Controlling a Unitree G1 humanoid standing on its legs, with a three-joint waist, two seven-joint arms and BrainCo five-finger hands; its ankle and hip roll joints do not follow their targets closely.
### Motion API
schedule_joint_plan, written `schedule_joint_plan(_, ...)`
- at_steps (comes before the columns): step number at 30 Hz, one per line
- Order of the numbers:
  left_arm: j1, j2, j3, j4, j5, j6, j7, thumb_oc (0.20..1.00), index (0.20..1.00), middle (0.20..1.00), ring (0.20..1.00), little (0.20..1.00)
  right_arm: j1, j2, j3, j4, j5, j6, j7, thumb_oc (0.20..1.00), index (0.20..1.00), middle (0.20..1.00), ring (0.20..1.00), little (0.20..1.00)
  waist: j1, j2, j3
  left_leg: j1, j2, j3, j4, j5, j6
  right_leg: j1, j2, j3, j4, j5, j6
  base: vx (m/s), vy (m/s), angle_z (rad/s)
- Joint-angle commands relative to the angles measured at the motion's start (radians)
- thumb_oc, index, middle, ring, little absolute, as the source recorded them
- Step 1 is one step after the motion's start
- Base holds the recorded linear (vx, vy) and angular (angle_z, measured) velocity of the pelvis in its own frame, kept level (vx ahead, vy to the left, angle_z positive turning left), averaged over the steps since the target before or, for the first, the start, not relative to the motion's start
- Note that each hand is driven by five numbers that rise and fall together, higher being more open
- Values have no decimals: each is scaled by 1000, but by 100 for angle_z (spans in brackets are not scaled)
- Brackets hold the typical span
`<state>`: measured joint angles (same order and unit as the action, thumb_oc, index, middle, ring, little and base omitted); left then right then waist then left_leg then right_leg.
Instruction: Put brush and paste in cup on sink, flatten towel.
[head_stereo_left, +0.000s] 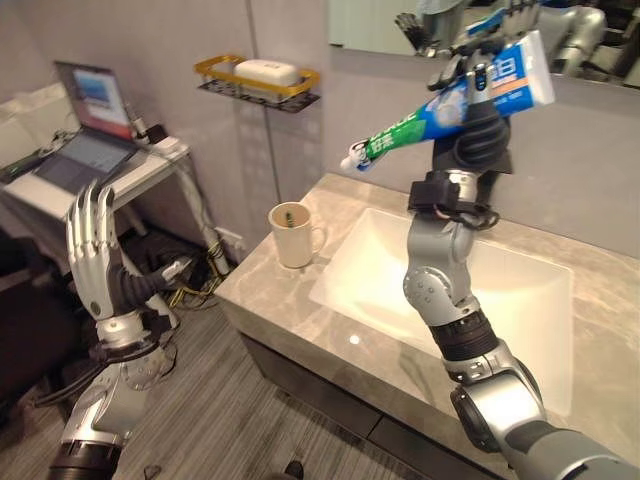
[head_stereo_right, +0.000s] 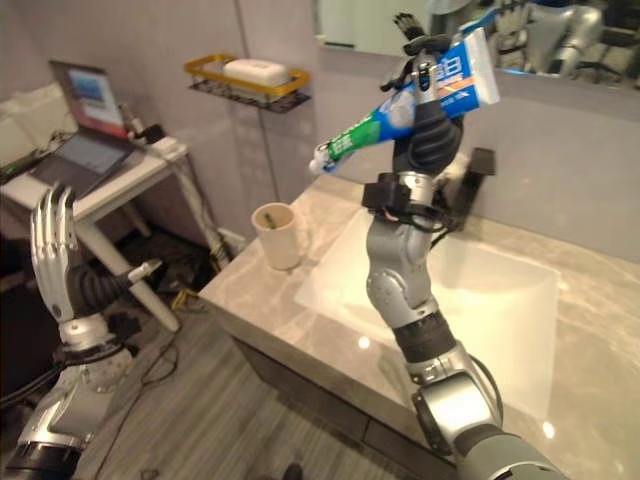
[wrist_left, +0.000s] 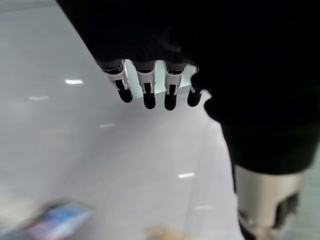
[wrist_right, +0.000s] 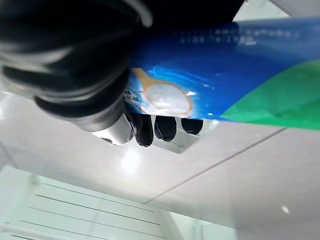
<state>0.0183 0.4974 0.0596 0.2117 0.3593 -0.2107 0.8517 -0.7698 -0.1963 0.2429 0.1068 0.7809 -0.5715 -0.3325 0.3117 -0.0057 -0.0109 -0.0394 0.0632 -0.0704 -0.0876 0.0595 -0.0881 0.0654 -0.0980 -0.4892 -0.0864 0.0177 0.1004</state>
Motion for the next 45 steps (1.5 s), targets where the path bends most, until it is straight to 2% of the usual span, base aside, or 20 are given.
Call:
schedule_joint_plan(1,-35,34,-67,152,-209,-12,-53,1000,1000,1000,1000,1000,-142,-27,16,52,-22,23,-4,200,200,200,200,200,20,-102,-12,-27,-11,2,0,27,-29,59,-135,58,-1,103,72,-1,1,23)
schedule_joint_plan(5,-56,5,-110,332,-249,2,-87,1000,1000,1000,1000,1000,-167,-53,33,98,-26,39,-1,200,200,200,200,200,23,-109,-11,-42,-16,-14,0,40,-29,58,-136,39,-1,109,72,-2,3,26)
schedule_joint_plan(8,-73,-46,-151,600,-302,18,-119,1000,1000,1000,1000,1000,-181,-51,58,132,-22,46,12,200,200,200,200,200,29,-116,-6,-49,-16,-19,0,45,-30,59,-133,30,-1,106,72,12,7,7)
schedule_joint_plan(12,-53,-102,-184,742,-339,31,-160,1000,1000,1000,1000,1000,-166,-25,68,147,-11,40,22,200,200,200,200,200,33,-117,-4,-57,-16,-15,0,44,-26,51,-134,33,-1,109,74,2,8,0)
schedule_joint_plan(20,-45,-162,-246,909,-336,49,-230,1000,1000,1000,1000,1000,-157,-29,90,170,-21,42,30,200,200,200,200,200,34,-122,4,-62,-16,-2,0,43,-21,37,-135,44,-1,120,77,2,2,-1)
schedule_joint_plan(28,-53,-171,-298,991,-305,71,-295,1000,1000,1000,1000,1000,-169,-6,95,227,-90,57,-3,200,200,200,200,200,39,-123,16,-79,-14,-3,0,47,-18,23,-135,46,-1,127,81,0,0,0)
schedule_joint_plan(35,-46,-175,-281,1029,-342,63,-361,1000,1000,1000,1000,1000,-184,-25,96,208,-146,68,1,200,200,200,200,200,43,-131,26,-93,-20,-8,0,48,-17,15,-137,43,-1,133,84,0,0,0)
schedule_joint_plan(40,-49,-172,-341,1027,-256,64,-381,1000,1000,1000,1000,1000,-194,-41,106,199,-192,81,-3,200,200,200,200,200,41,-137,34,-100,-22,-7,0,47,-15,10,-140,44,-1,141,89,0,0,0)
schedule_joint_plan(45,-55,-165,-362,1012,-243,58,-393,1000,1000,1000,1000,1000,-207,-40,118,203,-219,90,-10,200,200,200,200,200,40,-140,40,-108,-27,-4,0,45,-12,0,-144,49,-1,148,91,-1,7,0)
